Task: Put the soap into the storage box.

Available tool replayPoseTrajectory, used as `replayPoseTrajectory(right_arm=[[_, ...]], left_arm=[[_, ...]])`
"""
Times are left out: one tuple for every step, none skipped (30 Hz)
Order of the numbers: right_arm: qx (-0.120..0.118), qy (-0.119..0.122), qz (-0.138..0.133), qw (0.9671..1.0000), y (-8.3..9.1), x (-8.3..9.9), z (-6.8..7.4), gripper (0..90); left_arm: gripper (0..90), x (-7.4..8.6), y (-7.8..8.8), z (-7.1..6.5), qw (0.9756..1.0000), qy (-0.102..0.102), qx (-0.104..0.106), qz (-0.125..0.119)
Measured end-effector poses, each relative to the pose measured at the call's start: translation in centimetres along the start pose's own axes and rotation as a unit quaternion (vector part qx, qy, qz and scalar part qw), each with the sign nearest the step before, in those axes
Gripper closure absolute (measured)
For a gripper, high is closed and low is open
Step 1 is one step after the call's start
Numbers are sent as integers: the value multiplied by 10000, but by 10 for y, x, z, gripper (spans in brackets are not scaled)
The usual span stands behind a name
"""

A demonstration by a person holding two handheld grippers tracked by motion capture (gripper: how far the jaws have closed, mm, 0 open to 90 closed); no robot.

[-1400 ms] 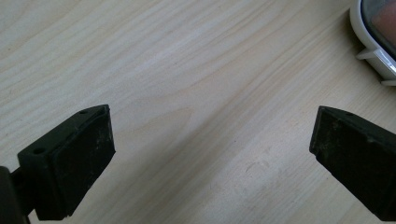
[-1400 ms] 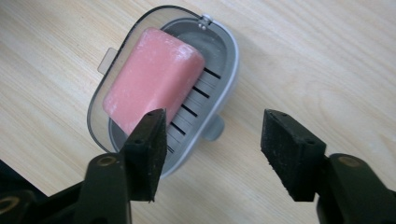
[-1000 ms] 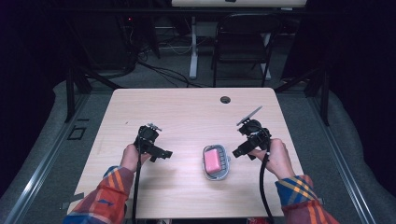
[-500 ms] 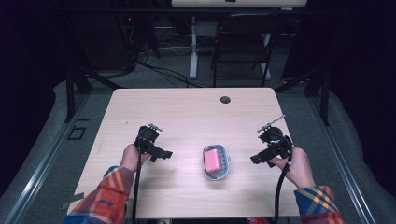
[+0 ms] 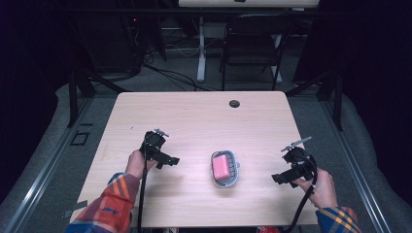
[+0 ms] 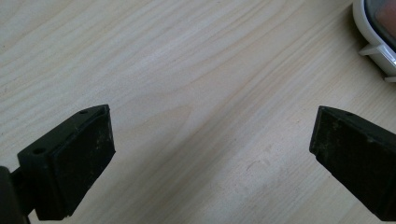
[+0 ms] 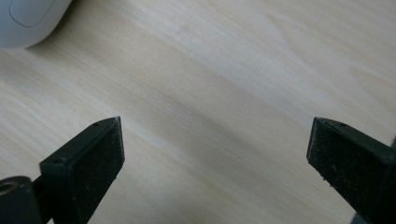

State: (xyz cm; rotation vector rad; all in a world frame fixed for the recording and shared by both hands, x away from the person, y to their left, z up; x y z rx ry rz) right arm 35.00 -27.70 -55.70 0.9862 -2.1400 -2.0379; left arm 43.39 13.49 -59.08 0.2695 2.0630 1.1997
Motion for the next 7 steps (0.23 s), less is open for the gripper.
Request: replayPoseTrajectory(right_arm=[[-101, -36, -16, 9999, -2, 2, 1, 34], [-114, -54, -37, 9999, -4, 5, 0, 35], [-111, -13, 7, 9999, -6, 8, -1, 36], [-164, 16, 46, 9999, -8, 10, -1, 35], [-153, 119, 67, 9998, -9, 11, -2, 37], [-181, 224, 96, 9995, -10, 12, -1, 46], [-207, 343, 150, 9991, -11, 12, -1, 49]], left_arm=[[0, 0, 0, 0, 10000, -5, 0, 3], [0, 0, 0, 0, 10000, -3, -1, 1], [0, 0, 0, 0, 10000, -5, -1, 0], [0, 0, -1, -1, 10000, 0, -4, -3], [0, 0, -1, 0, 10000, -8, -11, 0], [0, 0, -1, 0, 10000, -12, -10, -3], [0, 0, -1, -1, 10000, -14, -12, -1]])
Point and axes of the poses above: each handheld gripper's, and its own axes: y roughly backward along the jaws, x roughly out of its underside, z roughly to its left, the point moved 7 cm from there along -y, roughly forward along the jaws, and after that the axes turned 9 degrees about x, right-handed, at the moved point
